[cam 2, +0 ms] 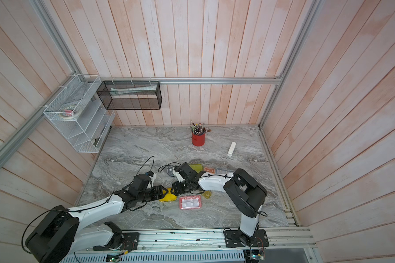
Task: Close pillboxes
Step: Close the lid on the pillbox.
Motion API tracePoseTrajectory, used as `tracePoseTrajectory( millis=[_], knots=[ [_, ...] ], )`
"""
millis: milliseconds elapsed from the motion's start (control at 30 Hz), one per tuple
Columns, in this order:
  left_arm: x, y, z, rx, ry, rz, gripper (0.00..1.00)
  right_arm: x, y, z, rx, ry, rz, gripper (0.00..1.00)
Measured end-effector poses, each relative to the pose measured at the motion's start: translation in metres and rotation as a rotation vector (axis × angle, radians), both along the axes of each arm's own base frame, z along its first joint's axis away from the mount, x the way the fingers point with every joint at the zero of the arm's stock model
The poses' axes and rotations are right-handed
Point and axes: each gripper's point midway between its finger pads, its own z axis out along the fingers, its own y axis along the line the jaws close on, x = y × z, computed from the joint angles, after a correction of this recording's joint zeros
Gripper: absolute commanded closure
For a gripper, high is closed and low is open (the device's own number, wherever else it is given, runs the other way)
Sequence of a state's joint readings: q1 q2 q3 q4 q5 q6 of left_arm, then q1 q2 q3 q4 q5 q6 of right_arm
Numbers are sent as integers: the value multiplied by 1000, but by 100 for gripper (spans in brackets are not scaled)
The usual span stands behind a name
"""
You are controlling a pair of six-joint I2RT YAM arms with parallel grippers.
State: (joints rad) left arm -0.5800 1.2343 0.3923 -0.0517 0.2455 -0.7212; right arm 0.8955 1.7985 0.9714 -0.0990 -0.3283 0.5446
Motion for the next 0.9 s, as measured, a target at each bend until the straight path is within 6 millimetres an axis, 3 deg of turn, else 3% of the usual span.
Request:
tracePoseTrajectory(
  millis=[900],
  knots=[
    [-3,-1,-3,0,-25,34,32,-5,-1,-1,-25,-18,1,46]
  ],
)
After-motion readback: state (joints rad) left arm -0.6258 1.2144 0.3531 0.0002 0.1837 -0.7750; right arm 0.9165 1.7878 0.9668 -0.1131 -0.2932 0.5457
